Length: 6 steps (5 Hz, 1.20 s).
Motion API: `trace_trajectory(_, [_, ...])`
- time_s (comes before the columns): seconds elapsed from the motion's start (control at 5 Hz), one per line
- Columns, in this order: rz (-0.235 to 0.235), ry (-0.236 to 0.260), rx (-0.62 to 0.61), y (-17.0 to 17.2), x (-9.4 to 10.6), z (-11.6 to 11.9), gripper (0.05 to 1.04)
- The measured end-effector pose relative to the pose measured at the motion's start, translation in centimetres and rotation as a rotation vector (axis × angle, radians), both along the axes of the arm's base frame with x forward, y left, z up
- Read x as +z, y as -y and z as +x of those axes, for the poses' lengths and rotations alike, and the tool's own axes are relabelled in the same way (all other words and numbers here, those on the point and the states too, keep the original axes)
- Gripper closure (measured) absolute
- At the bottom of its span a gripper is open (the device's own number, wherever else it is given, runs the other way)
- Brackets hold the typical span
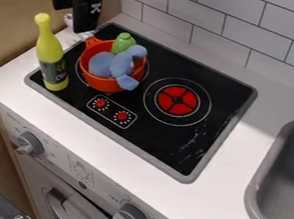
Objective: Take the yellow bottle with black label and put it on the right burner
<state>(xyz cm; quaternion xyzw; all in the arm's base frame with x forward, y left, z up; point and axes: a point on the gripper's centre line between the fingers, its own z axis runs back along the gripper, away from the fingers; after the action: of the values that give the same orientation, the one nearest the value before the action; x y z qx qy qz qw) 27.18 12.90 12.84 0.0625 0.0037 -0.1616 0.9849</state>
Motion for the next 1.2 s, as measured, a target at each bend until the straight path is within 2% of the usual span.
trace_trajectory(0.2, [0.024, 0.035, -0.039, -0.6, -0.4, -0.6, 0.086])
trace_trajectory(0.4, [0.05, 0.077, -0.076, -1.2, 0.2, -1.0, 0.086])
trace_trajectory(0.8, [0.076, 0.061, -0.092, -2.2, 0.2, -1.5, 0.086])
trace_trajectory(1.2, [0.056, 0.042, -0.073, -2.3, 0.2, -2.1, 0.086])
